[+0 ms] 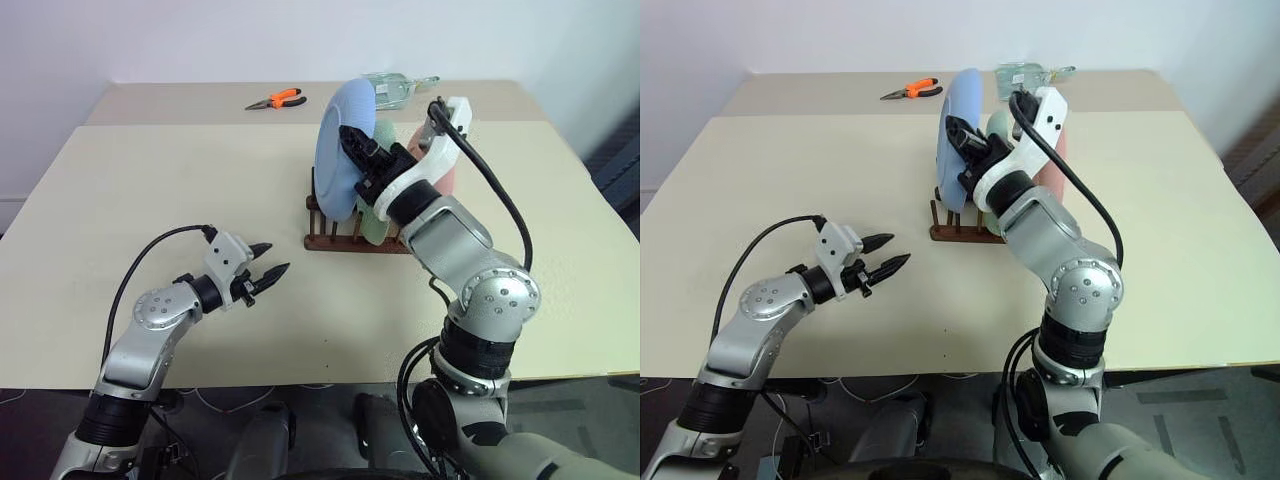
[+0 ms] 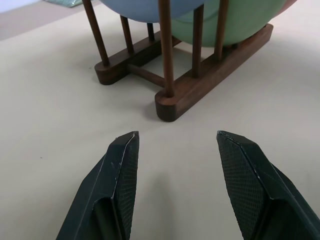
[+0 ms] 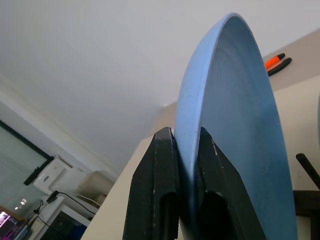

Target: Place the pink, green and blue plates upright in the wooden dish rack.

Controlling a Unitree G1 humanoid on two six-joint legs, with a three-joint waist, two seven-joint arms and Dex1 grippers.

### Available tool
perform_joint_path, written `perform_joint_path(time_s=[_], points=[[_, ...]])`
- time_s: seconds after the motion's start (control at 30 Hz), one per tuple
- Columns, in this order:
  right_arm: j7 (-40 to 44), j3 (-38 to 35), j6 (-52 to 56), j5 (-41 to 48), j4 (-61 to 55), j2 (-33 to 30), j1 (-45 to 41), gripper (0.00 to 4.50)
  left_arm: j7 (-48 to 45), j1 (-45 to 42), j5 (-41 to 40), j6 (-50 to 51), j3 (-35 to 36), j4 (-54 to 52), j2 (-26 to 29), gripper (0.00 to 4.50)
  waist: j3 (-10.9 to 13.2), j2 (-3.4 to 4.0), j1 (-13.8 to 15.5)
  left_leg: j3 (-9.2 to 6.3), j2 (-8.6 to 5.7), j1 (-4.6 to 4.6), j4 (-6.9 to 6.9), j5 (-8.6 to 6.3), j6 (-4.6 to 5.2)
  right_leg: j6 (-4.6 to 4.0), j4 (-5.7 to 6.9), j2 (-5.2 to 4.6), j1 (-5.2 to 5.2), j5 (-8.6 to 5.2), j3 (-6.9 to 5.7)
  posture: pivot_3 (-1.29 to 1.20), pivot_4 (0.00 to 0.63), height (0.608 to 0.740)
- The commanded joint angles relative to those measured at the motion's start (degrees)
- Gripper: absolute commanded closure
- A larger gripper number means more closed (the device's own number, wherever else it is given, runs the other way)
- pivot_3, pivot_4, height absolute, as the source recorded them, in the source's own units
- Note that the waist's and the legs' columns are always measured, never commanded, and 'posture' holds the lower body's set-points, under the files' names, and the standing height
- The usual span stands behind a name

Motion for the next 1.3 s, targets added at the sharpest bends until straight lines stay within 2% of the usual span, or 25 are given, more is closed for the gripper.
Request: perform_joint_path(time_s=[0.03,0.1,0.23,0.3,0.43,0.53,0.6,0.7,0.77,0.87,0.97,1.07,1.17,1.3], points=[[0.6,0.6,-1.6,-2.0,2.4,-1.3,-3.9,3.74,-0.1,-0.8,-0.2,-0.1,0.1,-2.8,-0.4,1.94,0.0,0.00,0.0,0.00,0.00,0.00,0.00,0.00,0.00,0.00,0.00,0.00,0.00,0.00,0.00,0.00,0.150,0.740],[1.2,0.9,-2.0,-2.8,3.5,-1.8,-4.9,2.95,0.0,-0.8,0.0,0.0,0.2,-3.0,-0.5,1.94,0.0,0.00,0.0,0.00,0.00,0.00,0.00,0.00,0.00,0.00,-0.01,0.01,0.00,0.00,0.00,0.00,0.150,0.740],[4.2,3.4,-2.4,-6.0,2.5,-4.1,-7.1,0.87,0.2,-0.3,0.0,0.3,0.3,-3.6,-0.6,1.94,0.0,0.01,0.0,0.00,0.00,-0.02,0.00,0.00,0.00,0.01,-0.01,0.01,-0.01,0.00,0.00,0.00,0.150,0.740],[6.6,5.1,-2.6,-7.9,1.2,-5.9,-7.8,0.06,0.3,-0.2,0.0,0.4,0.3,-3.8,-0.6,1.94,0.0,0.00,0.0,0.01,0.00,-0.02,0.00,0.00,0.00,0.01,-0.01,0.01,-0.01,0.00,0.00,0.00,0.150,0.740],[14.1,9.8,-5.0,-14.6,-1.5,-12.0,-8.8,0.06,0.4,-0.3,0.1,0.6,0.2,-3.7,-1.0,1.94,0.0,-0.01,0.0,0.02,0.00,-0.01,0.00,0.00,0.00,0.02,-0.01,0.02,0.00,0.00,0.00,0.00,0.150,0.740],[21.8,12.3,-9.1,-21.1,-3.6,-19.3,-9.6,0.06,0.4,-0.7,0.3,0.5,-0.1,-3.4,-1.3,1.94,0.0,-0.02,0.1,0.03,0.00,-0.01,0.01,0.00,0.00,0.02,-0.03,0.01,0.02,-0.01,0.00,0.00,0.150,0.740],[28.4,10.6,-12.8,-25.0,-5.2,-27.2,-8.7,0.06,0.3,-1.0,0.4,0.2,0.4,-2.7,-1.2,1.94,0.0,-0.04,0.3,0.03,-0.01,-0.05,0.04,0.00,0.00,0.03,-0.05,0.00,0.03,-0.01,-0.01,0.00,0.150,0.740],[35.7,2.9,-16.2,-26.6,-4.3,-37.3,-4.0,0.06,0.6,-1.2,0.9,-0.9,2.5,-0.4,-0.2,1.94,0.0,-0.15,0.6,0.03,-0.04,-0.07,0.09,0.00,0.00,0.08,-0.14,-0.05,0.15,-0.04,-0.05,0.00,0.150,0.740],[41.5,-4.6,-16.9,-26.7,-2.2,-44.8,2.8,0.06,0.9,-1.4,1.2,-1.9,4.9,2.5,0.9,1.94,-0.1,-0.22,0.8,0.01,-0.04,-0.03,0.10,-0.02,0.03,0.12,-0.19,-0.07,0.26,-0.08,-0.10,0.00,0.150,0.740],[50.3,-13.6,-18.1,-27.3,0.0,-52.2,15.4,0.06,0.2,-1.5,1.5,-3.9,7.7,7.1,3.1,1.94,-0.1,-0.19,0.7,0.07,-0.04,-0.01,0.10,-0.05,0.08,0.01,-0.27,-0.11,0.34,-0.16,-0.11,0.00,0.150,0.740],[57.9,-19.0,-18.4,-26.3,0.6,-54.2,28.2,0.06,-1.0,-1.8,2.0,-6.1,9.1,11.8,4.8,1.94,-0.1,-0.16,0.4,0.13,-0.01,0.03,0.08,-0.08,0.13,0.03,-0.25,-0.12,0.35,-0.16,-0.08,0.00,0.150,0.740],[62.1,-17.5,-21.4,-29.8,1.9,-53.8,37.6,0.06,-1.7,-2.5,2.3,-7.0,8.7,14.5,5.0,1.94,-0.1,-0.13,0.3,0.20,0.00,0.07,0.14,-0.08,0.13,0.11,-0.20,-0.13,0.38,-0.24,-0.03,0.00,0.150,0.740],[62.6,-14.8,-25.4,-34.1,5.3,-52.5,41.0,0.06,-1.8,-2.8,2.0,-6.3,8.0,14.4,4.0,1.94,0.0,-0.08,0.4,0.21,0.00,0.04,0.40,-0.09,0.12,0.15,-0.17,-0.15,0.44,-0.30,-0.03,0.00,0.150,0.740],[62.6,-14.0,-28.0,-36.0,8.5,-50.9,41.4,0.06,-2.2,-2.8,1.9,-5.0,7.2,12.7,3.5,1.94,0.0,-0.06,0.6,0.18,-0.01,0.01,0.61,-0.14,0.16,0.15,-0.18,-0.22,0.55,-0.31,-0.07,0.00,0.150,0.740]])
